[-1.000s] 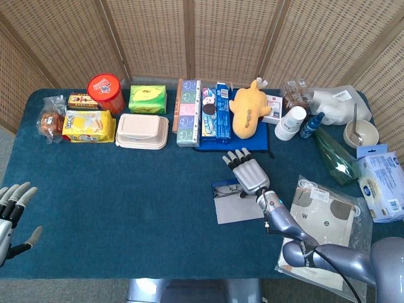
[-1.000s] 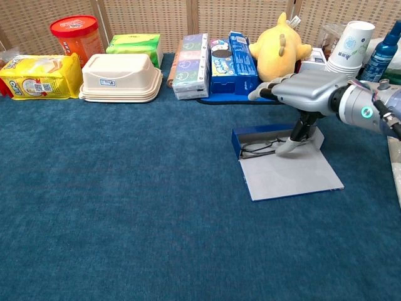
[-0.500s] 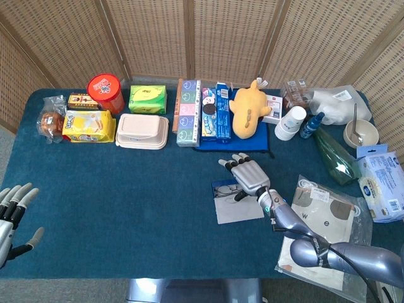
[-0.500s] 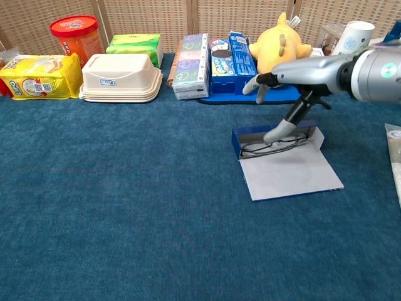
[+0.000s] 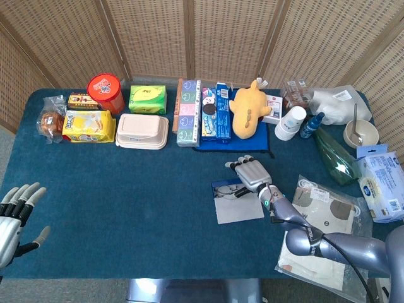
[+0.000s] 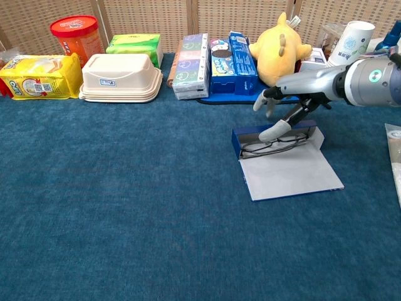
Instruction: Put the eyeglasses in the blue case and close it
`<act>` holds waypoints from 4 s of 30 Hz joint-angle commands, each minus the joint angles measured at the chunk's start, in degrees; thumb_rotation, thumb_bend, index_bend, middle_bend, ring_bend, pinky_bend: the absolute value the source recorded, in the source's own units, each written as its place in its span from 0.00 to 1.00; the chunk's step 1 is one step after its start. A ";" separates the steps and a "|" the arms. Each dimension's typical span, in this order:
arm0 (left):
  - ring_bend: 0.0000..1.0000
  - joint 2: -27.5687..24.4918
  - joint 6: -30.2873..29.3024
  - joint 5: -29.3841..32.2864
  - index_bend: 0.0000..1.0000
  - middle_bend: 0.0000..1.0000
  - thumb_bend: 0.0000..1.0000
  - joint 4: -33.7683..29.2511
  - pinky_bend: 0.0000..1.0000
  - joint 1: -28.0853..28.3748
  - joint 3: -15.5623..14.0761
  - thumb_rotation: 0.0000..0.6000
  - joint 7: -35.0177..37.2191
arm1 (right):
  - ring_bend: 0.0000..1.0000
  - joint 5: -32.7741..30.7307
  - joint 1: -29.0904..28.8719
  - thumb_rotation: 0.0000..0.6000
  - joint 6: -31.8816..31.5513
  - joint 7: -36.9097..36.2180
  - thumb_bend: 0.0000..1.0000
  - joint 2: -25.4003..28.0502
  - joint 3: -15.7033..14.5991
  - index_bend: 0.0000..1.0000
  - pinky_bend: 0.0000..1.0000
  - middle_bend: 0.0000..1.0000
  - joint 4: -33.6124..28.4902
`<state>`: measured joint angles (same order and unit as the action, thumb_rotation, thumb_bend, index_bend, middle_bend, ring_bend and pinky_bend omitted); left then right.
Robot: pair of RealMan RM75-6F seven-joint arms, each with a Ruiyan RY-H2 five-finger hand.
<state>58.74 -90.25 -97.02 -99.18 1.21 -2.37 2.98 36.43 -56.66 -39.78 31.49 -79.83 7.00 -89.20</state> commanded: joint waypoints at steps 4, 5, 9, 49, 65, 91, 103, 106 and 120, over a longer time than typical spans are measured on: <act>0.00 0.35 0.92 0.42 0.06 0.06 0.31 0.33 0.00 0.65 0.15 1.00 0.31 | 0.19 -6.25 -3.11 0.24 -2.02 3.93 0.09 1.19 -3.96 0.21 0.18 0.29 -3.74; 0.00 0.37 1.02 0.45 0.06 0.06 0.31 0.38 0.00 0.73 0.16 1.00 0.36 | 0.19 -6.82 -3.34 0.24 -2.55 4.36 0.09 1.52 -4.47 0.21 0.18 0.29 -4.56; 0.00 0.42 1.24 0.57 0.06 0.06 0.31 0.55 0.00 0.98 0.23 1.00 0.63 | 0.21 -8.51 -3.84 0.22 -4.88 5.45 0.08 2.75 -6.19 0.24 0.20 0.31 -7.87; 0.00 -0.07 -1.44 -0.95 0.06 0.06 0.31 -0.31 0.00 -1.10 -1.60 1.00 -0.28 | 0.23 11.70 4.57 0.19 -6.02 -3.35 0.07 10.17 -15.41 0.26 0.20 0.33 -26.88; 0.00 0.20 -2.15 -1.13 0.06 0.06 0.31 0.20 0.00 -1.90 -1.97 1.00 0.00 | 0.23 14.87 5.29 0.19 -4.89 -3.91 0.08 11.07 -17.28 0.27 0.20 0.33 -28.58; 0.00 0.46 -4.11 -3.02 0.06 0.06 0.31 1.23 0.00 -1.96 -1.40 1.00 0.92 | 0.04 42.09 19.99 0.47 -24.30 -5.82 0.09 9.72 -18.52 0.05 0.13 0.18 -27.18; 0.00 -0.29 -6.39 -2.99 0.06 0.06 0.31 3.85 0.00 -2.19 -0.53 1.00 4.19 | 0.00 55.47 34.08 0.66 -37.45 -4.28 0.16 6.48 -24.61 0.00 0.11 0.11 -20.20; 0.00 -0.32 -6.65 -3.03 0.06 0.06 0.31 4.27 0.00 -2.24 -0.51 1.00 4.70 | 0.00 57.31 36.37 0.68 -39.37 -4.40 0.19 5.68 -25.25 0.00 0.11 0.09 -18.00; 0.00 -0.44 -8.20 -3.19 0.06 0.06 0.31 7.94 0.00 -1.67 0.62 1.00 7.88 | 0.00 64.96 49.86 0.80 -48.95 -4.63 0.22 -1.10 -27.11 0.00 0.09 0.03 -4.33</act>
<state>58.33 -98.41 -100.16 -91.27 -0.49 -1.79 10.82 100.54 -7.87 -87.82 27.22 -80.09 -19.95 -94.59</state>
